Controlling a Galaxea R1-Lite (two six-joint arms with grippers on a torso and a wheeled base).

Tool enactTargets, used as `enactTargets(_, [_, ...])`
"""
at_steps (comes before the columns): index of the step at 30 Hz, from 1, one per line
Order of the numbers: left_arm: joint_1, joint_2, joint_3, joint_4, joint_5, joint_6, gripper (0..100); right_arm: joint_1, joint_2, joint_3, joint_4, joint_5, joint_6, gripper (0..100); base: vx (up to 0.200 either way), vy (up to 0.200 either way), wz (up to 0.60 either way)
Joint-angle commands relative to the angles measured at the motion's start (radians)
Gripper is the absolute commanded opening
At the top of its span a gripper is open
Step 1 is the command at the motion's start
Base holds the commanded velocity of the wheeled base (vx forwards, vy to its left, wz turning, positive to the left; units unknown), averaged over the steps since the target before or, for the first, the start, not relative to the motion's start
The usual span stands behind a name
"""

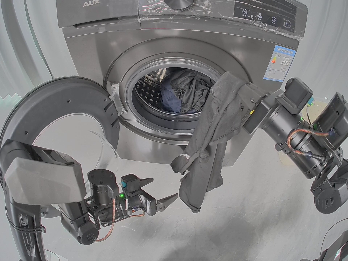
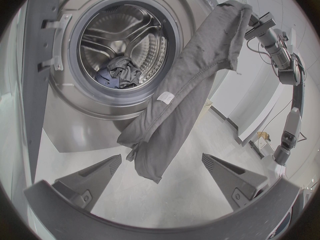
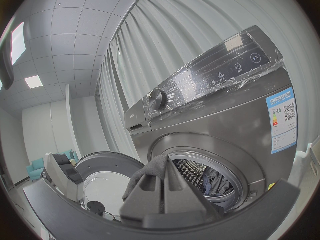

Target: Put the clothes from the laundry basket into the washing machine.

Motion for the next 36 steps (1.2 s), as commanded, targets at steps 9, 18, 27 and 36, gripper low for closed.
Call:
enactTargets(9, [0.004,0.160,-0.100,-0.001,-0.006,0.002,100,0.017,0.013,-0.019,0.000,0.001,0.000,0,0.000,0.000,0.00])
enactTargets(18, [0.015,0.251,-0.268,0.001,0.005,-0.003,100,0.026,0.009,-0.021,-0.003,0.001,0.000,0,0.000,0.000,0.00])
enactTargets(27, [0.039,0.309,-0.373,0.001,0.030,-0.003,100,0.044,0.009,-0.021,-0.005,0.001,0.000,0,0.000,0.000,0.00])
enactTargets(36, [0.056,0.336,-0.439,0.002,0.074,-0.008,100,0.047,0.004,-0.018,-0.005,0.001,0.000,0,0.000,0.000,0.00])
